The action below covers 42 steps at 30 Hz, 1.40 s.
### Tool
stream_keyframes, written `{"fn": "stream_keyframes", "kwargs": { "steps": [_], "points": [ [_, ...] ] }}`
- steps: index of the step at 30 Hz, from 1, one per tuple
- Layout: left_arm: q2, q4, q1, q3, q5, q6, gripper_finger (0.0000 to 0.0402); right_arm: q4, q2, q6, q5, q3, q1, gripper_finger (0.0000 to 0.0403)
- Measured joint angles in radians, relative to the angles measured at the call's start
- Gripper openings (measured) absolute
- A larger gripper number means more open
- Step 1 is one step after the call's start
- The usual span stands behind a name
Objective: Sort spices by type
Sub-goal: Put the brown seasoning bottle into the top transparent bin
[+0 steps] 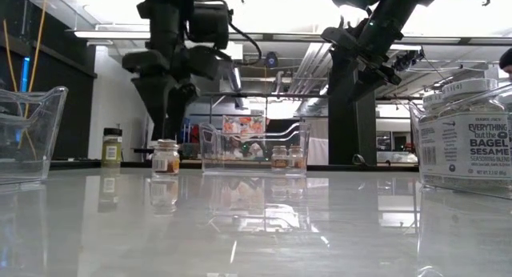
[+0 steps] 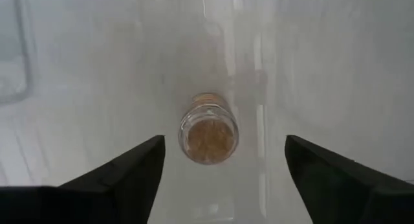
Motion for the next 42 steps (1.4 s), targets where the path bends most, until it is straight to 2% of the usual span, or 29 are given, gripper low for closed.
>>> {"fn": "stream_keyframes", "kwargs": {
  "steps": [6,20,31,37,42],
  "points": [
    [0.071,0.017,0.000,0.001,0.000,0.044,0.0316,-0.002,0.000,0.000,0.000,0.000,0.000,0.0243],
    [0.183,0.057,0.004,0.002,-0.009,0.042,0.0308,-0.005,0.000,0.001,0.000,0.000,0.000,0.0243],
    [0.180,0.103,0.004,-0.017,-0.011,0.035,0.0252,-0.005,0.000,0.003,0.000,0.000,0.000,0.0243],
    [0.121,0.122,0.004,-0.089,-0.015,0.030,0.0242,-0.005,0.000,0.003,0.000,0.000,0.000,0.0243],
    [0.048,0.209,0.006,-0.130,-0.044,0.009,0.0241,-0.005,0.000,0.000,0.003,0.000,0.000,0.0243]
  ]
}}
